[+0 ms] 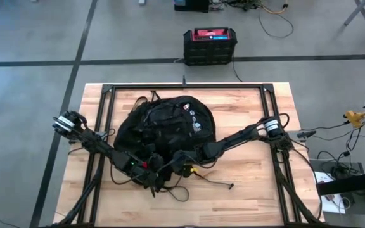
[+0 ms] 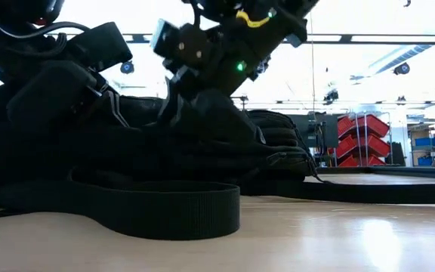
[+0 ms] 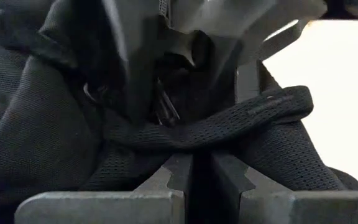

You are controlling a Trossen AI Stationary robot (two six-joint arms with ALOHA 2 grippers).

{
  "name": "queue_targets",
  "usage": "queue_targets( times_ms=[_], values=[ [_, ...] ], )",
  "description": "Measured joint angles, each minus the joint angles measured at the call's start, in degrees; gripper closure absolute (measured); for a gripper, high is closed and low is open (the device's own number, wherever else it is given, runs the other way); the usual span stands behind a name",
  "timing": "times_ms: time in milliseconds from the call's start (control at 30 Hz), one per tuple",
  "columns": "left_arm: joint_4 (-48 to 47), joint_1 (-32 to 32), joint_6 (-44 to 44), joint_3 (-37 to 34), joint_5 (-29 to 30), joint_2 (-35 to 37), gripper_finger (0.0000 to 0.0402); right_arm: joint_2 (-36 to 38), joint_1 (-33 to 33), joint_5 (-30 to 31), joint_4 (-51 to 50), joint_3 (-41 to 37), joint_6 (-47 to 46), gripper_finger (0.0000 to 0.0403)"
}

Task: Unpack backpack
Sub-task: Open the backpack

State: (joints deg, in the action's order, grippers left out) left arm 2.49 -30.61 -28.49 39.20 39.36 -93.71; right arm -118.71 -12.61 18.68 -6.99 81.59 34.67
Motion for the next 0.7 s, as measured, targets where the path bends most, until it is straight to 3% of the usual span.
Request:
queue_targets(
  times_ms=[233,700],
  values=[
    [0.5,0.0,-0.6,-0.9,0.0,0.0,0.0377,-0.6,0.0,-0.5,-1.3,0.1,0.8,0.0284],
    [1.1,0.0,-2.0,-2.8,-0.4,0.2,0.0377,2.3,-1.3,2.7,-17.3,6.0,-6.1,0.0301]
  ],
)
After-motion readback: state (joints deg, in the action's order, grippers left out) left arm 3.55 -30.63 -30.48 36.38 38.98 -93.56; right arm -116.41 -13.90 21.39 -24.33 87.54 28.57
